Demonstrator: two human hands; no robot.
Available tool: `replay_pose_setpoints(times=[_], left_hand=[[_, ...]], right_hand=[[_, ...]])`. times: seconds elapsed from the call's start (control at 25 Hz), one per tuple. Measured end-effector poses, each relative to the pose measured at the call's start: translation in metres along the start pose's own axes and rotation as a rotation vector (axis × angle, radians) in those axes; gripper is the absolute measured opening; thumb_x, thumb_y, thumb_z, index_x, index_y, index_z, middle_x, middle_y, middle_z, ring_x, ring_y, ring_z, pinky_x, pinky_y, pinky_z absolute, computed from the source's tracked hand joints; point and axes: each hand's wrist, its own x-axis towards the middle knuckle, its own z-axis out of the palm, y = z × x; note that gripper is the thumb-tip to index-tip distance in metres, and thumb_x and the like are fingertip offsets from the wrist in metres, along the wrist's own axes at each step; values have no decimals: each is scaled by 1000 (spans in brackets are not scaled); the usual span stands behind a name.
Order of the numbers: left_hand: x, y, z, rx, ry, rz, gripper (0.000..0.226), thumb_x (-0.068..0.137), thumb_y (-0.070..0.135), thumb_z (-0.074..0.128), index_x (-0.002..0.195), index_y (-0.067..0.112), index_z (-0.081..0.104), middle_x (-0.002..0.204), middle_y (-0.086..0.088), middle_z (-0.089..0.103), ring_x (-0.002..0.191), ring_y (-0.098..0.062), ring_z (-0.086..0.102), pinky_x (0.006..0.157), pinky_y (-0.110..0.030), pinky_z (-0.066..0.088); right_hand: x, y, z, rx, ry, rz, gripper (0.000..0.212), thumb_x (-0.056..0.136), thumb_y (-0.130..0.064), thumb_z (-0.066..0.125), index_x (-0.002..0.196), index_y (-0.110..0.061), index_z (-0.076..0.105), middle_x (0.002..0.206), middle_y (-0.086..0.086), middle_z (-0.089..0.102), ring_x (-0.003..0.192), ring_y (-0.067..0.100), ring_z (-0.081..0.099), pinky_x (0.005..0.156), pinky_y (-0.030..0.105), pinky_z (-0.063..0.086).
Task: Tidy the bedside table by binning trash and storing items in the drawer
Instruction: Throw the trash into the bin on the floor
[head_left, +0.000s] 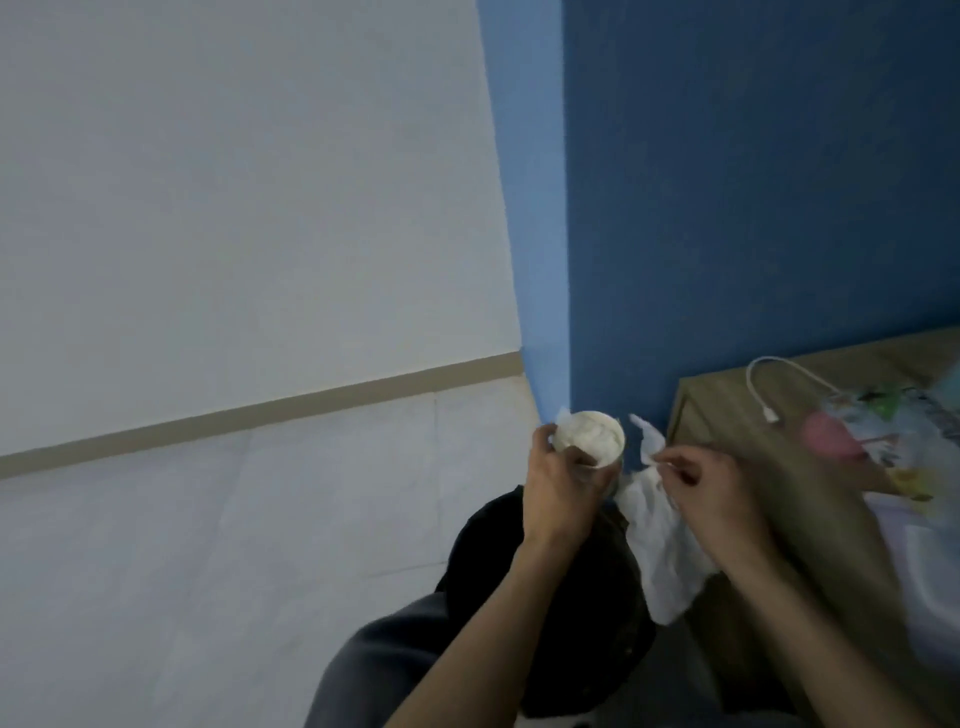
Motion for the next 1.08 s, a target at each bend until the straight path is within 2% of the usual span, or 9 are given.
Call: replay_pose_setpoints(times=[0.12, 0.28, 0.44, 0.56, 0.64, 0.76, 0.84, 0.92, 1.08], left_hand=[[-16, -70, -7, 102, -58, -191, 41, 79, 36, 68, 100, 0, 70, 139, -2, 40, 109, -23, 58, 94, -28, 48], [-36, -149, 2, 174, -160, -356, 44, 81, 41, 65, 103, 3, 70, 139, 0, 37, 114, -20, 53, 95, -27, 48], [-40, -197, 18, 196, -223, -422, 43, 80, 43, 64, 101, 6, 70, 137, 3, 37, 110, -17, 55, 92, -27, 50], [-36, -216, 27, 215, -255, -420, 43, 80, 45, 63, 102, 10, 70, 141, 5, 34, 113, -14, 53, 92, -25, 49], [-33, -220, 32, 190, -287, -427, 40, 81, 40, 62, 111, 13, 66, 147, 5, 27, 128, -16, 42, 103, -25, 39], [-26, -214, 33, 173, -319, -445, 34, 84, 34, 55, 114, 18, 62, 141, -4, 39, 139, -23, 30, 115, -27, 17], [-18, -199, 30, 164, -294, -405, 38, 85, 34, 55, 120, 18, 60, 148, -7, 33, 141, -23, 24, 114, -29, 20], [-9, -176, 27, 160, -267, -297, 39, 86, 34, 58, 122, 17, 59, 148, -6, 35, 138, -21, 29, 110, -27, 29], [10, -108, 34, 73, -216, -31, 25, 86, 22, 58, 109, 14, 62, 118, -4, 57, 114, -20, 51, 100, -29, 39]], right_hand=[[-10, 24, 56, 39, -108, 106, 17, 81, 2, 61, 92, -7, 70, 92, 13, 71, 81, 24, 64, 67, 25, 49], [-19, 65, 119, 42, -292, 338, 24, 86, 3, 54, 105, -4, 67, 101, 10, 64, 90, 25, 60, 80, 31, 46], [-13, 104, 165, 134, -401, 580, 27, 85, 8, 53, 95, -14, 64, 118, 22, 61, 102, 31, 58, 94, 41, 46], [-7, 119, 186, 260, -470, 737, 26, 89, 9, 45, 110, 0, 57, 115, 18, 53, 101, 29, 49, 77, 29, 49], [-7, 125, 192, 192, -548, 716, 34, 91, 6, 44, 124, 2, 51, 117, 15, 49, 100, 28, 49, 65, 24, 48], [-8, 124, 194, 65, -502, 639, 41, 89, 3, 46, 128, -7, 53, 135, 16, 49, 118, 31, 51, 90, 34, 45], [-7, 111, 186, 72, -486, 562, 40, 89, 1, 47, 128, -7, 54, 135, 15, 52, 122, 29, 50, 102, 35, 38], [-5, 91, 169, 56, -454, 479, 38, 89, 1, 48, 125, -6, 56, 129, 11, 57, 120, 24, 51, 102, 31, 37], [-1, 42, 95, 59, -171, 246, 29, 83, 6, 54, 108, -3, 64, 102, 5, 64, 98, 22, 61, 80, 16, 42]])
